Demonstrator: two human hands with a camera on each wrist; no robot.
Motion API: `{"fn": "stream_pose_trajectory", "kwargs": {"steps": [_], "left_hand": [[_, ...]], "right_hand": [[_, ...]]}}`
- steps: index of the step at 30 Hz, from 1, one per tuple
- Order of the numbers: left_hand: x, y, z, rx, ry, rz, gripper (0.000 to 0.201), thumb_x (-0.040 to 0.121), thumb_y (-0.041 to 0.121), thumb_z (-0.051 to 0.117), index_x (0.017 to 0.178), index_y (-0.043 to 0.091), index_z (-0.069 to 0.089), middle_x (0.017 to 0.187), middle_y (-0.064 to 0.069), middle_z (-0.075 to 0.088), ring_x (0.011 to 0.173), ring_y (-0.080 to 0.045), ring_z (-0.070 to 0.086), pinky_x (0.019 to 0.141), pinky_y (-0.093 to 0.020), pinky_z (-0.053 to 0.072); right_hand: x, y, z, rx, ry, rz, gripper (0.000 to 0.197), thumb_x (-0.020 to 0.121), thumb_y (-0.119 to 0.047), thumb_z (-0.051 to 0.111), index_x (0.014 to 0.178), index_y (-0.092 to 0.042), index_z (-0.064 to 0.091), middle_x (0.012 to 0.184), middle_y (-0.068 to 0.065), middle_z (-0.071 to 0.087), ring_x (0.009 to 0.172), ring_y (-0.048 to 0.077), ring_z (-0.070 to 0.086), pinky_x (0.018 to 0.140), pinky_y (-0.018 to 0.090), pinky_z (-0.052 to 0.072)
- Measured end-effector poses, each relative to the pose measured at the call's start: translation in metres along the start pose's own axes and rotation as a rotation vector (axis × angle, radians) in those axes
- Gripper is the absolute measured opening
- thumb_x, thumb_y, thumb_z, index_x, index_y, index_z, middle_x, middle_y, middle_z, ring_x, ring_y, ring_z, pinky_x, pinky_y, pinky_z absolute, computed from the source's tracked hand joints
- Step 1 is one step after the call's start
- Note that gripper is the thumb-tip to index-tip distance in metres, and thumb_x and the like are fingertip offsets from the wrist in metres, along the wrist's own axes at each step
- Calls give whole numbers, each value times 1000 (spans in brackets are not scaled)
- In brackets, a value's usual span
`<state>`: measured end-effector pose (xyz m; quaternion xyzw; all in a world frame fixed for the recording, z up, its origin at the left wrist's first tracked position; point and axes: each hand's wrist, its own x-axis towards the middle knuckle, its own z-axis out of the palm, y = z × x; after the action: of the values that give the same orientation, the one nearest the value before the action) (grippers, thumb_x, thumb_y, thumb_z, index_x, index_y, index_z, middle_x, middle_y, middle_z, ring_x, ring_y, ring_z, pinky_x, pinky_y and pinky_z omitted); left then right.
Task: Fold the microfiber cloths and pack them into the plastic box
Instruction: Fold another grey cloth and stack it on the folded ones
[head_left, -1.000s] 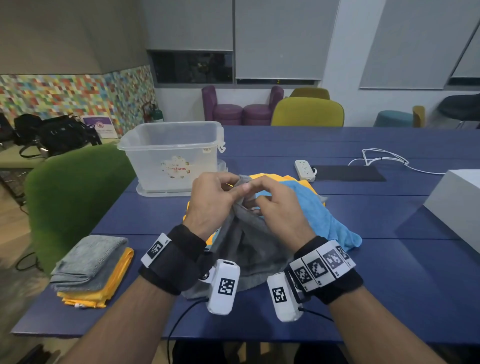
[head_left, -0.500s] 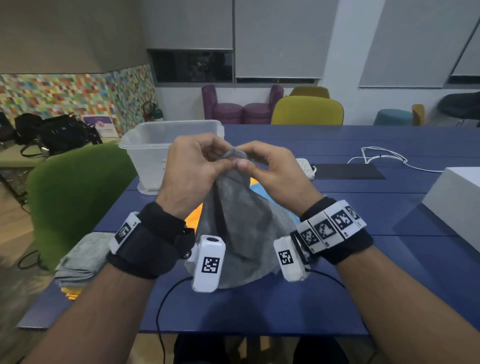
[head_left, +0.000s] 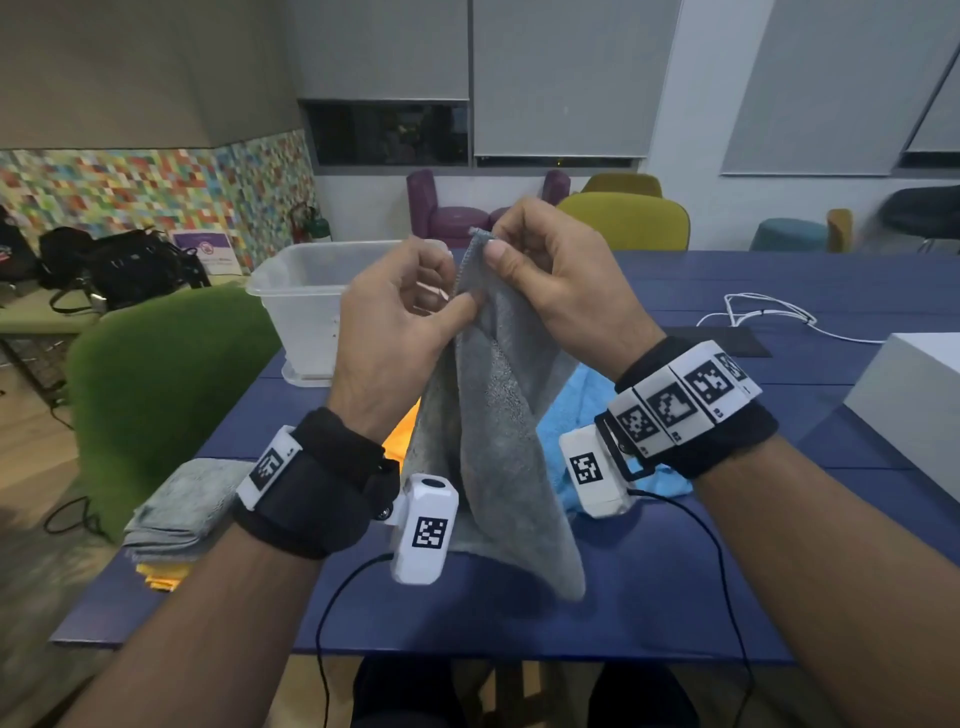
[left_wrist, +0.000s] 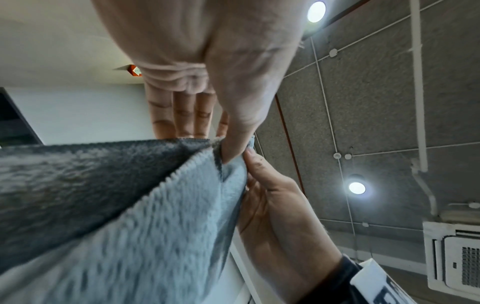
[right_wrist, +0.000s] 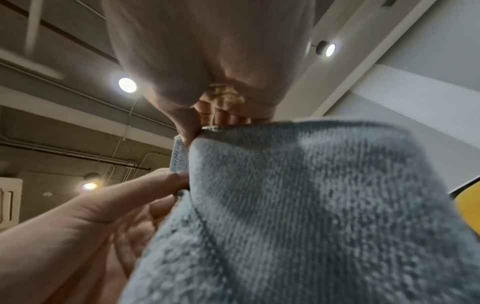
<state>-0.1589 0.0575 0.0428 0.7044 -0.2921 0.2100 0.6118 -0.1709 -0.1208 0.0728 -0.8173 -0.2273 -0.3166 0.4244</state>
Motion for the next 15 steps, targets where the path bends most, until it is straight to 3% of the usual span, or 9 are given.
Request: {"fn": "stream_pose_trajectory", "kwargs": {"steps": [6,8,10,12,15], "left_hand": [[-11,-12,10,-16,-111,-152,13,77,12,67,88,12,75,85,-12,76,80,-33,71,79,-56,58],[-15,-16,8,-33,-192,-209,18,78,11,65,90,12,79,89,-9,78,83,-24,71,84,-54,59],[-20,-20,6,-15,-280,-260,20,82,13,64,94,13,81,95,-10,79,94,-28,75,85,-54,60],[-26,-24,5,8,-350,-341,15,85,18,68,89,8,79,90,-15,78,84,-29,76,79,-55,62],[-34,-29,5,10,-420,-416,18,93,19,74,81,6,74,72,-7,74,62,-17,67,61,-37,55]], "right_hand": [[2,-2,-7,-44,52,4,12,100,-21,58,91,-13,56,78,-3,56,75,28,54,71,46,46],[2,-2,-9,-40,63,7,12,100,-20,56,92,-12,56,78,-1,56,73,26,52,70,44,45],[1,-1,-12,-13,75,16,10,101,-19,55,93,-13,56,79,-1,55,72,16,50,69,38,44],[1,1,-16,13,91,32,11,102,-17,54,95,-9,57,79,0,55,74,11,49,69,32,42],[1,3,-22,42,110,45,13,103,-17,53,98,-5,57,81,12,58,74,19,50,69,34,42]]}}
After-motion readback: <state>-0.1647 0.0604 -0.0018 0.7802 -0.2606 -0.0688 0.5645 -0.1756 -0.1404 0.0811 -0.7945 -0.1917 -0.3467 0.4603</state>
